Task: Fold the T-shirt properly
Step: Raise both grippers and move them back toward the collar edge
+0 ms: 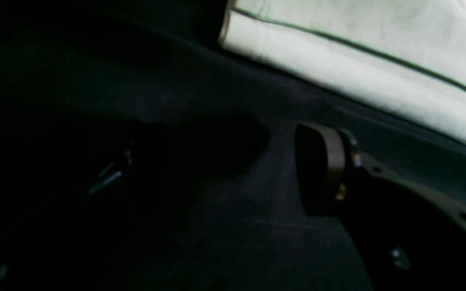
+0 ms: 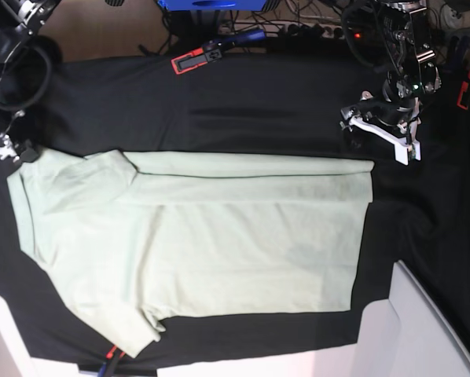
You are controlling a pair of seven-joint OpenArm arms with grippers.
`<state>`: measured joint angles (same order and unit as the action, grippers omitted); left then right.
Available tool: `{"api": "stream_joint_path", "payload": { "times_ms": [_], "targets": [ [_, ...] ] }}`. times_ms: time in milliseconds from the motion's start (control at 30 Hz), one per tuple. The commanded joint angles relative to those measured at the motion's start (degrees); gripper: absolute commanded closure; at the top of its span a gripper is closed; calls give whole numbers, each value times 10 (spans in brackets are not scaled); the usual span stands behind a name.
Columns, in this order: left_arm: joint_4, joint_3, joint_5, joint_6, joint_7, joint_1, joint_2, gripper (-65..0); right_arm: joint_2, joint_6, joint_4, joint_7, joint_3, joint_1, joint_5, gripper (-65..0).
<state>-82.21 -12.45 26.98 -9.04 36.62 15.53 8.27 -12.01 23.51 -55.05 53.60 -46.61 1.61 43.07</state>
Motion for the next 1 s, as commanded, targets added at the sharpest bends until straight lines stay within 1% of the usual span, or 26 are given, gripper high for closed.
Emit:
{"api": "stream_joint_path", "payload": {
  "times_ms": [0,100,133,233,467,533,600,667,833,967],
  "targets": [
    [-8,-3,1,-2,-10,-4,7,-464,-10,4,-8,-5,2,8,11,-167],
    [-8,-3,1,-2,-10,-3,7,-464,-8,4,-8,-5,3,8,11,-157],
    [-8,-3,1,-2,-10,-3,8,-464,-7,4,-8,-5,3,8,11,-133],
    [-8,-3,1,-2,-10,-3,8,-464,-7,4,-8,-5,3,9,11,-1],
    [-7,-3,0,-2,-10,-2,9,-464,-12,1,-8,-5,4,11,11,-7],
    [-7,-3,0,-2,-10,-2,9,-464,-22,1,-8,-5,5,11,10,-7],
    [-7,-3,0,-2,-10,-2,9,-464,-24,1,-8,-5,6,11,10,-7],
    [-7,-3,0,-2,-10,-1,9,-464,-35,1,-8,-5,7,11,10,-7],
    [-7,-3,0,-2,-10,0,9,-464,-54,1,-7,-7,61,16,10,-7],
    [-7,-3,0,-2,-10,1,9,-464,-54,-3,-7,-7,66,20,10,-7]
  ]
}}
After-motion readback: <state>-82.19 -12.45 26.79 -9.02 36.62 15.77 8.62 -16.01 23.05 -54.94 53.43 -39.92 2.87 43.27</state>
